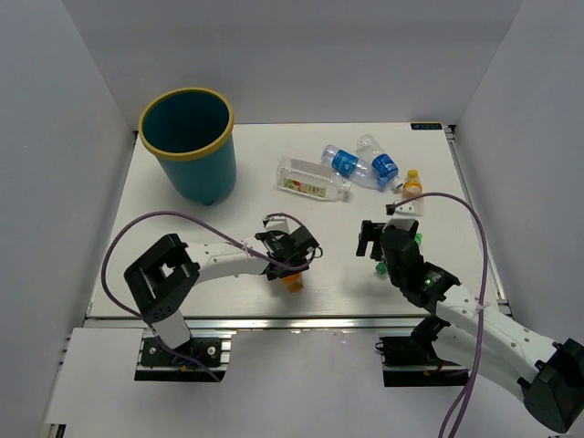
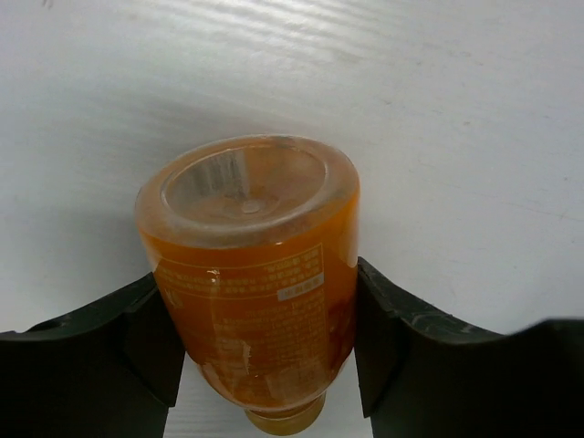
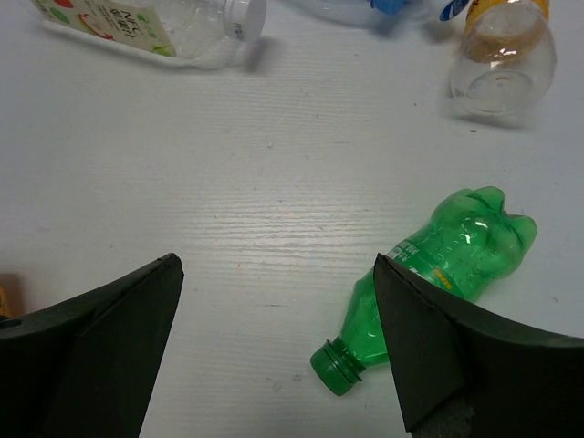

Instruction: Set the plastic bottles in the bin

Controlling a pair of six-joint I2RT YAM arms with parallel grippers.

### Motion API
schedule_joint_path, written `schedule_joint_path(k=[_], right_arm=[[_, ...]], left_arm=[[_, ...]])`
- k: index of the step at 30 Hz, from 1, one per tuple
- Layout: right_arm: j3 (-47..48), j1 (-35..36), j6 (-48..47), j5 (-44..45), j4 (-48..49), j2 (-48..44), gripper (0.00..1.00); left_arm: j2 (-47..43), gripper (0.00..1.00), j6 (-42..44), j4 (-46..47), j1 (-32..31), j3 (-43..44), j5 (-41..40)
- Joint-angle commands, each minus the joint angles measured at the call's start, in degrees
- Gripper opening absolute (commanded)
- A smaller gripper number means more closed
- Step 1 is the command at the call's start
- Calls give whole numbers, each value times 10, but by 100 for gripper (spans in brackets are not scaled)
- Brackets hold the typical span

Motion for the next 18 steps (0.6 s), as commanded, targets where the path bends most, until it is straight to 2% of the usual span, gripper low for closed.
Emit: schedule_joint_path(k=[1,5,8,10,14,16,18], right_arm=[[1,-6,17,36,-3,1,89],[-1,-10,18,29,1,1,89],[0,-11,17,28,1,3,89],[0,-12,18,28,1,6,89],[4,-21,17,19,4,23,89],[7,-24,15,6,4,30,89],[9,-26,5,-13,7,41,90]], left_arm=[[8,65,34,-18,5,54,-23],[-18,55,94,-66,41,125,-60],[-64,39,140,-70,118,177,-78],[-86,27,166,-54,145,206,-101],[-110,30,252,-57,184,313,-164],[-105,31,281,-69,212,383,-172],[-92,32,303,-68,273,434,-149]])
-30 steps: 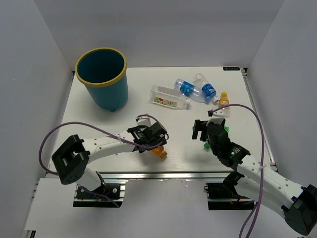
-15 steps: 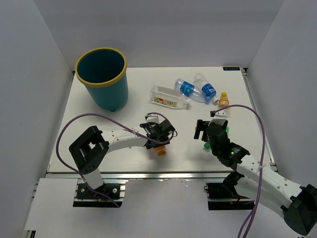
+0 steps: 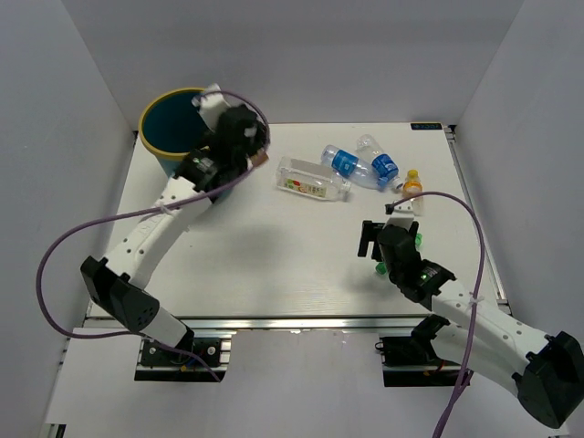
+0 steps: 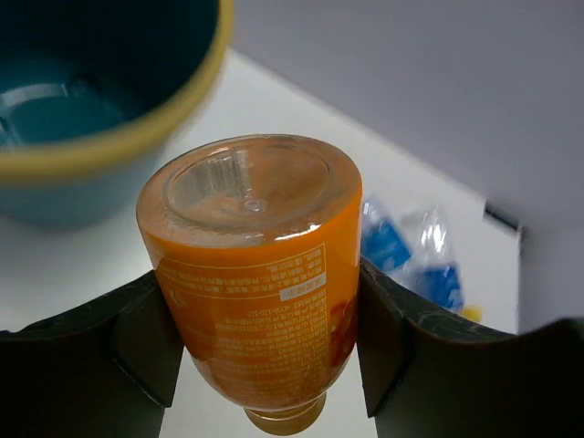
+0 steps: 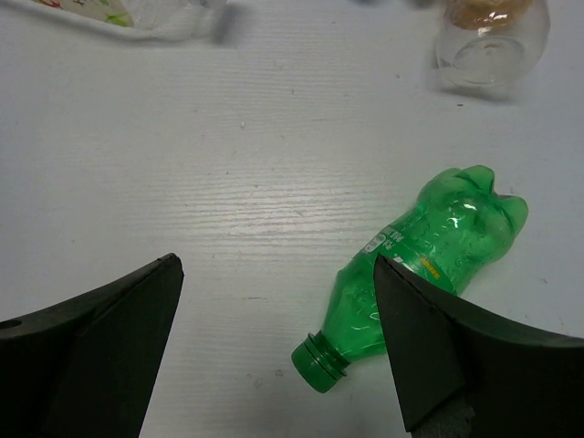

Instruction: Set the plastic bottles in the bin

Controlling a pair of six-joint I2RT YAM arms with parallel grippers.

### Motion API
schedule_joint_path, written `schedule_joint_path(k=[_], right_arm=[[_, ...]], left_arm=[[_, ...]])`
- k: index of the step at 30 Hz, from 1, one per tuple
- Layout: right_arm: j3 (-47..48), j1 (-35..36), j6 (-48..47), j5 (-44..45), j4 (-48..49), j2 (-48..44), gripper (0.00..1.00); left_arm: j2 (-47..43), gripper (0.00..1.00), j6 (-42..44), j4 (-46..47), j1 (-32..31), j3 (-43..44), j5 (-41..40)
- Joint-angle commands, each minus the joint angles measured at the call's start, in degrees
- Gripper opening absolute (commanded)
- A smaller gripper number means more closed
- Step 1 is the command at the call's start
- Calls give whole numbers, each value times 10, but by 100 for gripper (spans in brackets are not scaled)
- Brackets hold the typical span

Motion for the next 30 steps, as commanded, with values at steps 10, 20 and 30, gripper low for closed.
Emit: schedule_joint_path(k=[10,20,30], right_arm=[[47,-9,-94,-111,84,101,89],[215,-11,-335,-258,143,304,89],[366,-94,-519,-439,84,435,89]], left_arm=[[111,49,139,-9,257,219,111],[219,98,168,-90,303,438,177],[81,98,166,-102,305,350,199]])
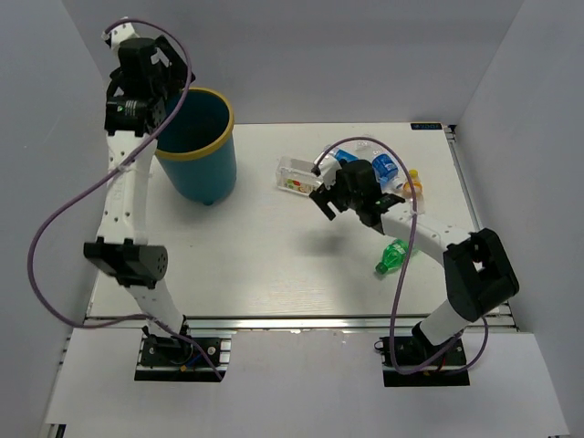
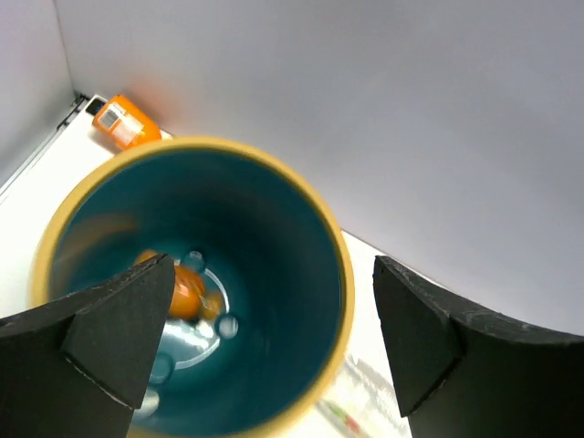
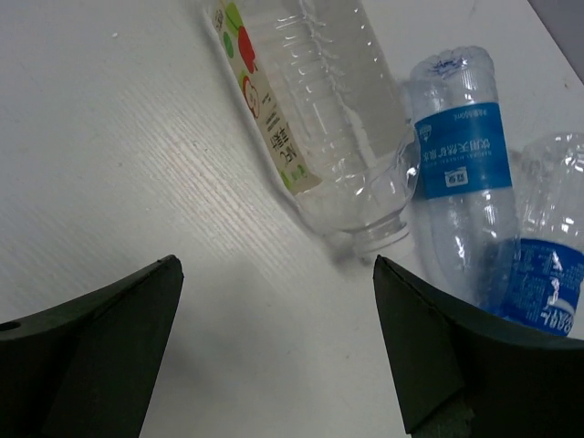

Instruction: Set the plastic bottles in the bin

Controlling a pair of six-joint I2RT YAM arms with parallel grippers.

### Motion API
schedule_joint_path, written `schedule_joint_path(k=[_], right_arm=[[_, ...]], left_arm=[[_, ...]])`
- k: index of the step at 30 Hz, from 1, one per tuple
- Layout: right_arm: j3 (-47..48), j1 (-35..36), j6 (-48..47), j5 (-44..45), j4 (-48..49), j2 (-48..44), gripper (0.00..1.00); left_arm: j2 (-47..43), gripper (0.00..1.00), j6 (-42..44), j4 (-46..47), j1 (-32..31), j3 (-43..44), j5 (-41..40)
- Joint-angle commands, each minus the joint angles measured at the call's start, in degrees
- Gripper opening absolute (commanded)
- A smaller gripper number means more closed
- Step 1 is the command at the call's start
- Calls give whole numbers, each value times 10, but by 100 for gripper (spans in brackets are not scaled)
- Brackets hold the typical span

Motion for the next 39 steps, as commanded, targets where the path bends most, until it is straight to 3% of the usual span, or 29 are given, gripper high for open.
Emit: schedule_joint_path(k=[1,3,4,6,7,10,11,14,20,25,39], right_arm=[[64,-37,-95,-117,-20,35,89],[119,-38,-137,-150,-79,75,89],[139,-39,-147,-151,-100,89,90],[191,-39,-161,-140,-140,133,89],[202,-42,-166,-133,-146,146,89],[247,-44,-163,-99,-160,191,89],[255,-44,-162,-80,-164,200,89],[260,-56,-165,-75,-156,218,89],[253,-89,-210,-132,-207,218,89],[241,-105,-228,-126,-217,226,89],[268,-115,-208,-113,-176,297,89]], left_arm=[[-116,98,-7,-10,-1,-84,20],[-199,98,-23,10,-1,-173,10],[-233,98,-45,22,-1,-281,3],[-305,98,-70,89,-1,-403,5],[-376,98,-97,115,-1,-518,15],[-486,98,-154,186,-3,-653,33],[-503,98,-165,181,-3,-708,29],[-544,98,-165,152,-3,-768,7],[-580,98,-154,98,-3,-822,-1],[-581,98,-149,67,-3,-851,-25],[-586,98,-136,20,-3,-811,-79]])
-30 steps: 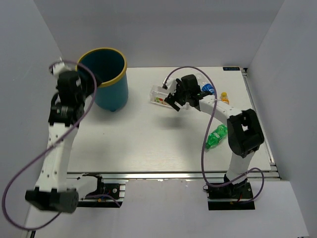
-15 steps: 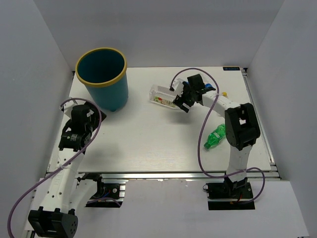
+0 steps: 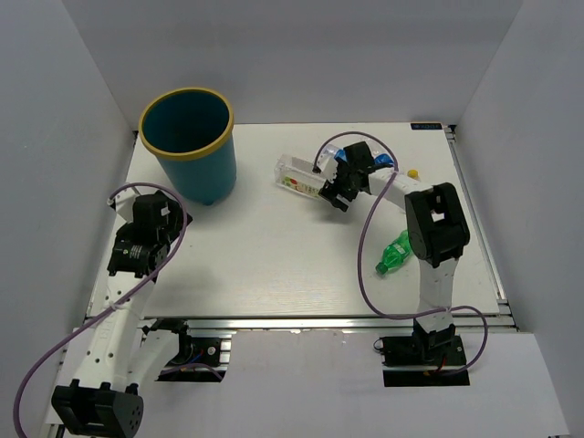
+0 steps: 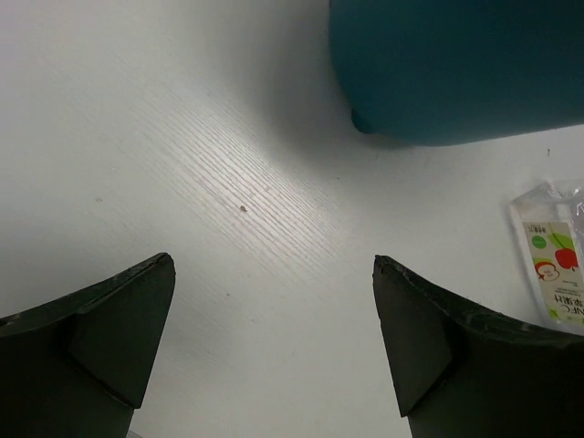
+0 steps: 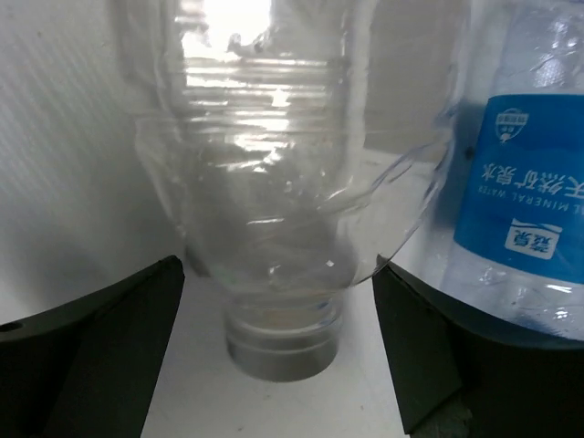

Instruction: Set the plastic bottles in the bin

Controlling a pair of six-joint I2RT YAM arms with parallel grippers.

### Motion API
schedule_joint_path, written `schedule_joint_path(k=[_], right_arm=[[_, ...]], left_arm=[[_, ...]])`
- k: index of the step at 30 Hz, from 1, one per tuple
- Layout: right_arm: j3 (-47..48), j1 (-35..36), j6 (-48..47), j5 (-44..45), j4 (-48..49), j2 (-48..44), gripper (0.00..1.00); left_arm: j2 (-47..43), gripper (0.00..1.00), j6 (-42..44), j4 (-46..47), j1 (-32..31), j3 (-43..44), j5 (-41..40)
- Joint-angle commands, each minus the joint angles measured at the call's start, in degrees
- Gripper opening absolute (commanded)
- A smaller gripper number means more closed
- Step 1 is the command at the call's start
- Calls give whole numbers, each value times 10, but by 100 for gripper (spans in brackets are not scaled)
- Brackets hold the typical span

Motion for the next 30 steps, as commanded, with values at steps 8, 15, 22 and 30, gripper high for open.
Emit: schedule_joint_path(k=[8,15,22,30], right_arm=[[49,-2,63,-3,32,19,44],[42,30,100,-30,18,-88,21],[156,97,268,97,10,-162,21],[278,198,265,175,30,-134,27]], left_arm=[[-30,98,22,-37,-2,48,-71],[-41,98,9,-47,-1,44,-89],[-42,98,2,-63,-2,36,-100],[-48,98,9,-55,-2,26,-76]])
